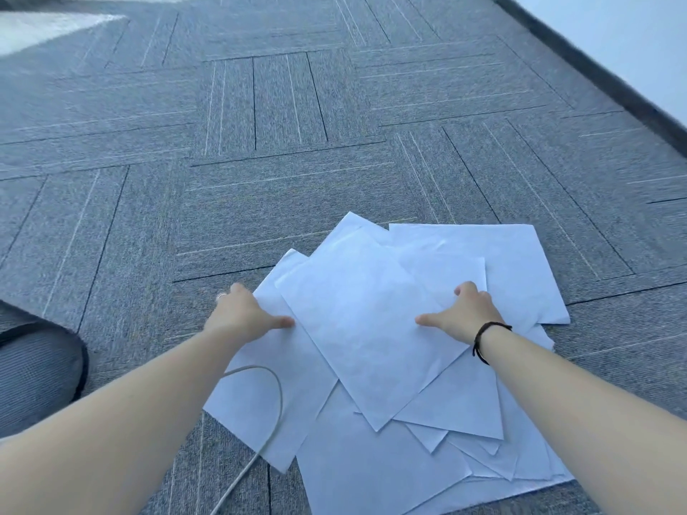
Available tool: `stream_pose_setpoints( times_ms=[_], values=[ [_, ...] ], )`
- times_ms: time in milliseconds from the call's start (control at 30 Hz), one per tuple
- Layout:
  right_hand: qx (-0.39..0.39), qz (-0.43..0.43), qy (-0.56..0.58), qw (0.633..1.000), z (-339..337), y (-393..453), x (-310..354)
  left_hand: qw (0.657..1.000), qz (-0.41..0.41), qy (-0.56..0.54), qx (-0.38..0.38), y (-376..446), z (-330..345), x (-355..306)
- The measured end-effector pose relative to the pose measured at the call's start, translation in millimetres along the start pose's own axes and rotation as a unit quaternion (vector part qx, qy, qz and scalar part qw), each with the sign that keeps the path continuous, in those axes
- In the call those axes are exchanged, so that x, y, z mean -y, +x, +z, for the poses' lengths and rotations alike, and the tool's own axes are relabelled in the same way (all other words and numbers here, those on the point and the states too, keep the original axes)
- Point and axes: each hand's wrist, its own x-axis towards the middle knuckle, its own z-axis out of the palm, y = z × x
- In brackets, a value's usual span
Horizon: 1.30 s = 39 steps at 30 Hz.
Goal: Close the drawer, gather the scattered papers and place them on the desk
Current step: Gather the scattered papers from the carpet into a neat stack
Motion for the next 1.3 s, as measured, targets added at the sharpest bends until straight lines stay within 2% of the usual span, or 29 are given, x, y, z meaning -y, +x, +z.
stream_pose_setpoints(
  times_ms=[67, 233, 333, 467, 533, 567, 633, 733, 767, 833, 933, 1000, 1033, 1067, 1167, 1233, 1300],
  values=[
    [0.025, -0.009, 0.023, 0.999, 1.7, -6.0, 0.9, 1.0, -0.008, -0.002, 0.019, -2.1, -2.8, 6.2],
    [0.029, -0.004, 0.027, 0.999, 2.0, -10.9, 2.0, 0.998, -0.028, 0.056, -0.033, -8.2, 0.3, 8.9],
    [0.04, 0.032, 0.101, 0.994, 1.0, -12.9, 5.2, 0.999, -0.028, 0.034, -0.016, -1.9, -5.5, 11.7],
    [0.152, 0.053, 0.233, 0.959, 13.1, -32.0, 11.5, 0.999, -0.026, -0.022, 0.013, -0.1, -8.3, 18.2],
    [0.214, 0.036, 0.222, 0.951, 17.7, -39.0, 11.5, 0.998, -0.026, -0.058, 0.019, -2.0, -4.3, 17.1],
    [0.22, 0.024, 0.205, 0.953, 17.2, -38.7, 9.7, 0.996, -0.022, -0.085, 0.02, -3.4, -2.6, 14.5],
    [0.161, 0.009, 0.193, 0.968, 12.5, -27.9, 2.6, 0.99, -0.01, -0.138, 0.03, -6.2, 2.8, 7.3],
    [-0.06, 0.018, 0.081, 0.995, -7.4, -3.1, -13.1, 0.97, 0.011, -0.223, 0.091, -15.2, 10.2, -8.4],
    [-0.1, 0.041, 0.069, 0.992, -13.2, 1.6, -18.4, 0.962, 0.017, -0.249, 0.109, -19.0, 12.1, -14.2],
    [-0.11, 0.089, 0.131, 0.981, -18.6, 7.6, -25.2, 0.948, 0.028, -0.282, 0.148, -24.5, 17.2, -25.2],
    [-0.053, 0.104, 0.273, 0.955, -11.8, 5.5, -23.6, 0.924, 0.043, -0.322, 0.203, -39.3, 27.6, -39.1],
    [0.021, 0.095, 0.378, 0.921, -7.3, 0.5, -18.8, 0.921, 0.047, -0.308, 0.236, -48.5, 41.0, -43.5],
    [0.063, 0.083, 0.395, 0.913, -5.1, -3.5, -16.3, 0.92, 0.051, -0.294, 0.252, -50.9, 50.1, -43.6],
    [0.091, 0.057, 0.379, 0.919, -2.0, -6.1, -14.0, 0.919, 0.051, -0.287, 0.265, -52.5, 58.5, -43.2],
    [0.126, -0.038, 0.22, 0.967, 6.4, -12.8, -8.3, 0.887, 0.032, -0.334, 0.318, -64.8, 68.1, -51.5],
    [0.156, -0.061, 0.182, 0.969, 8.5, -14.2, -7.0, 0.881, 0.021, -0.341, 0.328, -70.4, 70.3, -55.3],
    [0.158, -0.074, 0.181, 0.968, 6.0, -13.5, -7.6, 0.895, 0.029, -0.307, 0.321, -68.0, 69.7, -51.3]
  ],
)
